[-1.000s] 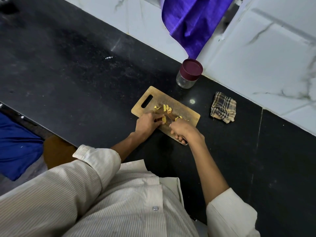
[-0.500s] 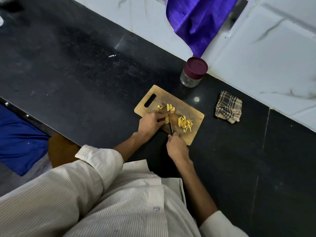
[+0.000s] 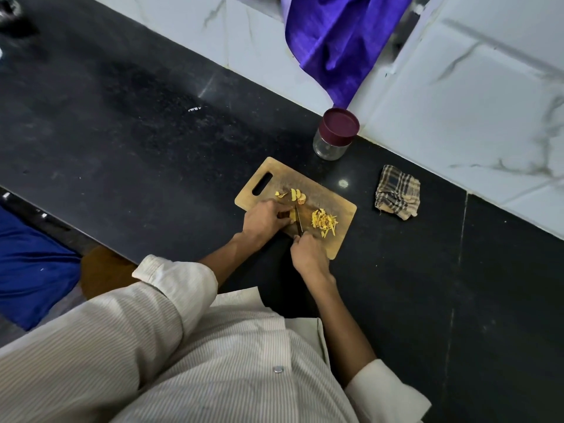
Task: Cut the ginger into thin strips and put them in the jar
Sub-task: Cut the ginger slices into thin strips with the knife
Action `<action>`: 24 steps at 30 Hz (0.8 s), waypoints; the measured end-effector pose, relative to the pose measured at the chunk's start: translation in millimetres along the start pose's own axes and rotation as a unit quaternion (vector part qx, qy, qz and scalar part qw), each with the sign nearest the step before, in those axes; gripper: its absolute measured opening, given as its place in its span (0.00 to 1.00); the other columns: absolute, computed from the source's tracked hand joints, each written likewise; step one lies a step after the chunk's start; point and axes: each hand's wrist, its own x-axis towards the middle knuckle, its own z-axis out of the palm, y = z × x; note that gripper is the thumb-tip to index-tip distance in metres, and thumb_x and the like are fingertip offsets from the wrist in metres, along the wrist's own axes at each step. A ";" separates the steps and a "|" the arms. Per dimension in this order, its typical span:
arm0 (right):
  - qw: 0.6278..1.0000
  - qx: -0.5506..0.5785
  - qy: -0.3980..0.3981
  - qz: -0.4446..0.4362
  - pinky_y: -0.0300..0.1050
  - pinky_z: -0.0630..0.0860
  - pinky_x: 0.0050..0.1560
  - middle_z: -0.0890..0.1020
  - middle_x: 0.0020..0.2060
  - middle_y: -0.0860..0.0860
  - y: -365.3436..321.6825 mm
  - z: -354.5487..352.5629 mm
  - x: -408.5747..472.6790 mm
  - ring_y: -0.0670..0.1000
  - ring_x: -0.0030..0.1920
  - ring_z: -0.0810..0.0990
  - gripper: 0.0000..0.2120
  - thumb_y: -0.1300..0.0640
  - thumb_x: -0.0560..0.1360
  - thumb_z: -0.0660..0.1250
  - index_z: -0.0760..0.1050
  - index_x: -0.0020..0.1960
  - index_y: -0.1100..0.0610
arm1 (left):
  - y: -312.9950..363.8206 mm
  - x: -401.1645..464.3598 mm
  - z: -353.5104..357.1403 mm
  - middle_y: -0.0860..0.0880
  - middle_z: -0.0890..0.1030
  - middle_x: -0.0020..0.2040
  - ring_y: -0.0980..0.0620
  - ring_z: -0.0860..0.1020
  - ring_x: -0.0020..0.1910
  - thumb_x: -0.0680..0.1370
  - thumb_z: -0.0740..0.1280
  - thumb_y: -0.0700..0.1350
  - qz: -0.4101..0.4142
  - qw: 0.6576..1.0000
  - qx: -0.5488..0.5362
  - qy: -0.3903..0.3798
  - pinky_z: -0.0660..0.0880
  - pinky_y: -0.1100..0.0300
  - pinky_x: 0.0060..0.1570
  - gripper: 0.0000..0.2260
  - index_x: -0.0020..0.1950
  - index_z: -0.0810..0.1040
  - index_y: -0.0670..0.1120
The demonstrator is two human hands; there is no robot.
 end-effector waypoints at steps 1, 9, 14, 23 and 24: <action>1.000 -0.008 0.001 -0.005 0.53 0.74 0.57 0.77 0.62 0.62 -2.1 -2.2 1.2 0.61 0.62 0.77 0.17 0.56 0.84 0.55 0.71 0.66 0.66 | 0.9 -0.4 0.2 0.49 0.79 0.56 0.49 0.77 0.53 0.75 0.70 0.48 0.002 1.000 0.005 0.000 0.74 0.54 0.51 0.17 0.64 0.77 0.55; 1.000 -0.006 -0.002 0.008 0.52 0.73 0.53 0.79 0.59 0.61 18.9 16.4 -14.5 0.61 0.59 0.78 0.17 0.53 0.85 0.53 0.71 0.63 0.63 | 3.7 -0.3 -2.5 0.51 0.80 0.53 0.51 0.78 0.50 0.75 0.71 0.48 -0.012 1.000 0.011 -0.013 0.76 0.55 0.48 0.16 0.62 0.79 0.56; 0.996 0.069 0.015 0.050 0.50 0.72 0.51 0.80 0.57 0.60 17.5 12.9 -11.3 0.62 0.58 0.79 0.16 0.52 0.85 0.54 0.73 0.62 0.62 | 2.4 0.2 -3.5 0.52 0.80 0.51 0.53 0.78 0.48 0.75 0.70 0.49 -0.015 1.000 0.018 -0.015 0.74 0.59 0.44 0.15 0.62 0.79 0.54; 0.992 0.110 0.022 0.063 0.61 0.80 0.51 0.80 0.54 0.58 25.8 8.4 -15.2 0.60 0.52 0.82 0.18 0.48 0.84 0.54 0.72 0.62 0.59 | -3.6 -0.4 -3.5 0.50 0.77 0.59 0.51 0.76 0.54 0.76 0.70 0.48 0.033 0.999 0.001 -0.025 0.71 0.60 0.49 0.19 0.66 0.75 0.58; 0.992 0.110 0.021 0.066 0.61 0.80 0.51 0.79 0.54 0.58 26.3 7.5 -14.6 0.60 0.52 0.82 0.18 0.47 0.84 0.54 0.72 0.62 0.59 | -4.0 -1.4 -2.8 0.50 0.77 0.59 0.51 0.76 0.55 0.76 0.70 0.48 0.035 0.999 0.004 -0.028 0.71 0.59 0.49 0.19 0.67 0.75 0.58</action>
